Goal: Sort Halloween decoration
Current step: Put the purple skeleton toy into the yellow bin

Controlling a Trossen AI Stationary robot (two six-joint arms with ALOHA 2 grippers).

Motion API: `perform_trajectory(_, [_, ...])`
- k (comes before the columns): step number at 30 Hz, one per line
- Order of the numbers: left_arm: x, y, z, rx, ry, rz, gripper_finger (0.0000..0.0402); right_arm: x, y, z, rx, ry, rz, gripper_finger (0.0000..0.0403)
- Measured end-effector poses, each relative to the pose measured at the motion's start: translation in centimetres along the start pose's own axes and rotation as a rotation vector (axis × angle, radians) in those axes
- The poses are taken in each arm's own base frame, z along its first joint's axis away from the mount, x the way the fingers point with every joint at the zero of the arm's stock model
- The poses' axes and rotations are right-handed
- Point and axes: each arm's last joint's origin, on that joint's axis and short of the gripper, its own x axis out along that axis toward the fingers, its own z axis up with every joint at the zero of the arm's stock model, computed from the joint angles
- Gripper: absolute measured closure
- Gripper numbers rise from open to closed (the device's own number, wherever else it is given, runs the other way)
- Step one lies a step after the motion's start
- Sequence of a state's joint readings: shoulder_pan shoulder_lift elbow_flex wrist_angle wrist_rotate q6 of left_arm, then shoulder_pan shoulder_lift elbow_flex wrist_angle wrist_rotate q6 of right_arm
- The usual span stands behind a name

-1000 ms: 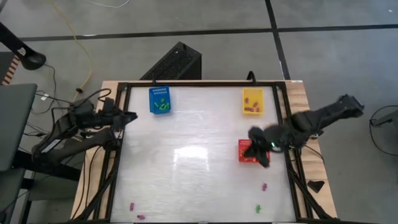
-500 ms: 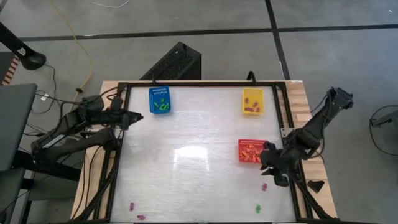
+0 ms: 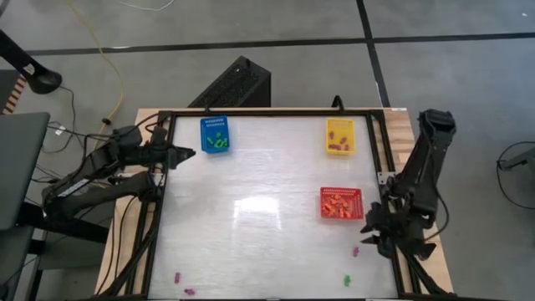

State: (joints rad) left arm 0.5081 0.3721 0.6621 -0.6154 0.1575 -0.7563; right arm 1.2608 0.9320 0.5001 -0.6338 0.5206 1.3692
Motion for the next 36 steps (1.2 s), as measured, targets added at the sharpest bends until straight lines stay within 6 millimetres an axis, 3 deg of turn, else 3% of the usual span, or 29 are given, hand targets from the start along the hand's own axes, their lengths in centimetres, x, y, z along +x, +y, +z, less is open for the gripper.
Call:
perform_trajectory(5, [0.6, 0.1, 0.2, -0.017, 0.002, 0.033, 0.0251, 0.4, -1.0, -1.9, -0.244, 0.04, -0.008, 0.0203])
perform_trajectory(18, [2.4, 0.1, 0.2, -0.086, 0.05, 0.089, 0.0251, 1.9, -2.1, -3.0, -0.73, 0.02, 0.122, 0.0203])
perform_trajectory(27, [4.1, -0.4, 0.4, -0.085, 0.04, 0.099, 0.0251, 2.7, -2.0, -2.6, -0.877, 0.018, 0.174, 0.0203])
perform_trajectory(36, [6.3, -1.3, 0.1, -0.083, 0.068, 0.075, 0.0251, 6.4, -4.0, -3.5, -0.847, 0.133, 0.26, 0.0209])
